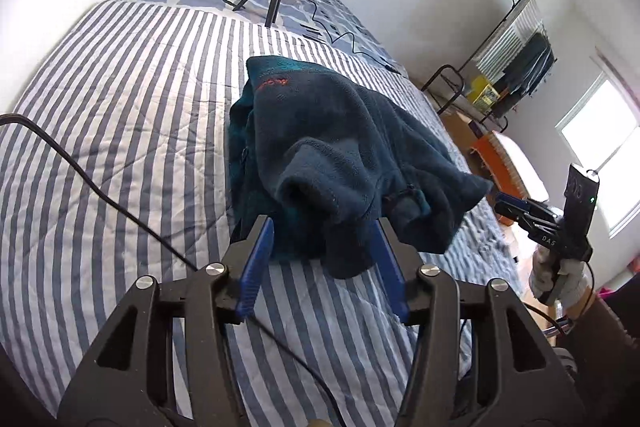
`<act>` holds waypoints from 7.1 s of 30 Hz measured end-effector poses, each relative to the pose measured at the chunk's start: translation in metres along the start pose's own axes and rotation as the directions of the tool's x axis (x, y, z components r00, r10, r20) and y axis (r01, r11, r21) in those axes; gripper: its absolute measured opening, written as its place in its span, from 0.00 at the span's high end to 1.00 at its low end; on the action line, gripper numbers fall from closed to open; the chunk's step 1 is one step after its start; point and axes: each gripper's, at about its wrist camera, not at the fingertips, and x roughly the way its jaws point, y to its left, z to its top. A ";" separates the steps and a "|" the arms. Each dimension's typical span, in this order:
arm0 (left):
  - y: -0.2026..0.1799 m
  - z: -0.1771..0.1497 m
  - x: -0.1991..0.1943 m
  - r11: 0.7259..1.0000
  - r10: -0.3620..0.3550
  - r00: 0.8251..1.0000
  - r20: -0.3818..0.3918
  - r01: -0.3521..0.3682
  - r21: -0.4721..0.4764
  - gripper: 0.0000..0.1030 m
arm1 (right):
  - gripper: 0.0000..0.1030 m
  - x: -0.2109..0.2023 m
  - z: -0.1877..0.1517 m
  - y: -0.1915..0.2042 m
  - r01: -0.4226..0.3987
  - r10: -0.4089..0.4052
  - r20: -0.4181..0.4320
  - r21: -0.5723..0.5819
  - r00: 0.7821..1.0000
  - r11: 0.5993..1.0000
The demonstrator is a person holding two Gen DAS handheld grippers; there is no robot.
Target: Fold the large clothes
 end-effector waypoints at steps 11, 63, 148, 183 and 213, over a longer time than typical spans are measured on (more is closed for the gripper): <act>0.066 0.025 0.031 0.819 -0.259 0.964 0.052 0.248 -0.517 0.38 | 0.33 0.010 -0.006 -0.031 -0.356 0.359 0.081 0.440 0.930 0.824; 0.123 0.138 0.117 0.817 -0.296 0.954 -0.047 0.227 -0.530 0.31 | 0.71 0.117 0.116 0.178 -0.170 0.161 -0.058 -0.217 0.985 0.961; 0.129 0.037 0.107 0.810 -0.309 0.947 -0.092 0.211 -0.547 0.17 | 0.07 0.089 -0.008 -0.078 -0.314 0.357 -0.017 0.439 0.934 0.842; 0.013 0.069 0.115 0.988 0.030 0.993 -0.116 -0.046 -0.146 0.74 | 0.68 0.100 0.028 -0.012 -0.285 0.328 -0.063 0.364 0.943 0.887; -0.159 0.136 0.148 0.992 -0.060 0.994 -0.090 0.069 0.102 0.77 | 0.72 -0.019 0.087 -0.049 0.118 -0.117 -0.014 0.072 0.993 0.990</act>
